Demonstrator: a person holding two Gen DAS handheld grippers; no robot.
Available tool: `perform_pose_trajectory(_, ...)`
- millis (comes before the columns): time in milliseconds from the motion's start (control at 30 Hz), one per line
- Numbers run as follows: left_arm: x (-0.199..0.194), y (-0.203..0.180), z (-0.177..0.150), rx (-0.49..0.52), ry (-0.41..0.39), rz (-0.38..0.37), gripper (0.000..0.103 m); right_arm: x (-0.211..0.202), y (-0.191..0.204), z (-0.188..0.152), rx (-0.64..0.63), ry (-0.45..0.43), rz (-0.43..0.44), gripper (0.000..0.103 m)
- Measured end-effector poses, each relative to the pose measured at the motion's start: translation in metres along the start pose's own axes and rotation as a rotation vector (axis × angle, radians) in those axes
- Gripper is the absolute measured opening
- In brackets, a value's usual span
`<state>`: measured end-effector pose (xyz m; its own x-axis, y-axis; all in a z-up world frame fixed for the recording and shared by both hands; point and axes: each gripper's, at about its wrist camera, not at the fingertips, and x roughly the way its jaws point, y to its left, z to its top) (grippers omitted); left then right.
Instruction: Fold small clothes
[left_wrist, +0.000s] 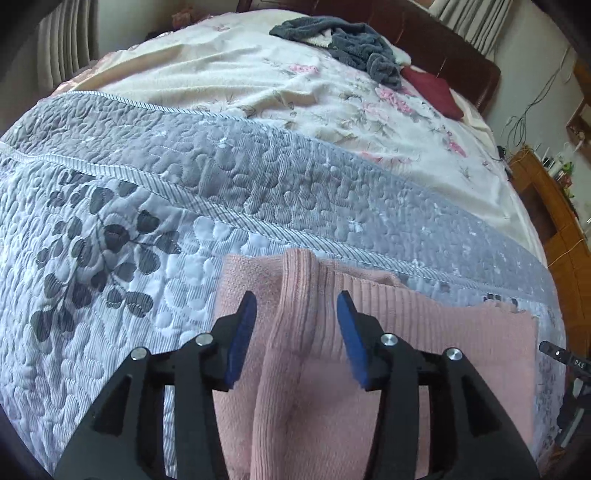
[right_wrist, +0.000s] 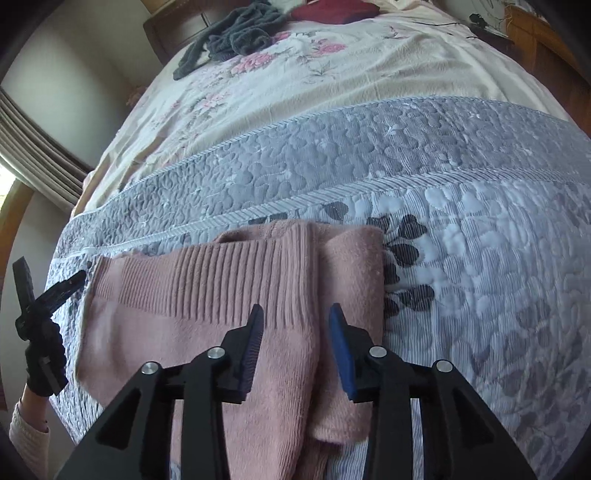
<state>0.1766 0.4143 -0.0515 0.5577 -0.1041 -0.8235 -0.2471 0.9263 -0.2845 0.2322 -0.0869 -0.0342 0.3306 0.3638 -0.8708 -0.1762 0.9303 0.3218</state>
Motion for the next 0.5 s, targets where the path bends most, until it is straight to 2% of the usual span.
perform_pose_trajectory(67, -0.023, -0.008, -0.015, 0.053, -0.019, -0.012, 0.049, -0.016, 0.001, -0.021, -0.009, 0.006, 0.025, 0.044)
perform_pose_trajectory(133, -0.041, -0.02, -0.036, 0.123, -0.025, -0.02, 0.056, -0.026, 0.0, -0.045, 0.004, 0.033, 0.07, 0.045)
perform_pose_trajectory(233, -0.055, -0.035, -0.071, 0.208, 0.015, -0.052, 0.059, -0.03, -0.002, -0.082, 0.03, 0.08, 0.098, 0.045)
perform_pose_trajectory(300, -0.055, -0.042, -0.094, 0.231, 0.059, -0.065, 0.059, -0.027, -0.004, -0.102, 0.045, 0.126, 0.081, 0.045)
perform_pose_trajectory(333, -0.053, -0.042, -0.103, 0.231, 0.079, -0.072, 0.059, -0.025, -0.005, -0.111, 0.046, 0.14, 0.067, 0.041)
perform_pose_trajectory(367, -0.051, -0.042, -0.112, 0.231, 0.096, -0.072, 0.059, -0.023, -0.005, -0.117, 0.044, 0.148, 0.069, 0.028)
perform_pose_trajectory(433, -0.044, -0.039, -0.124, 0.221, 0.12, -0.048, 0.059, -0.023, -0.006, -0.125, 0.057, 0.154, 0.095, 0.014)
perform_pose_trajectory(467, -0.04, -0.036, -0.129, 0.204, 0.136, -0.049, 0.059, -0.023, -0.006, -0.127, 0.065, 0.154, 0.1, 0.01)
perform_pose_trajectory(500, -0.037, -0.032, -0.132, 0.189, 0.147, -0.046, 0.059, -0.024, -0.006, -0.129, 0.066, 0.153, 0.086, 0.009)
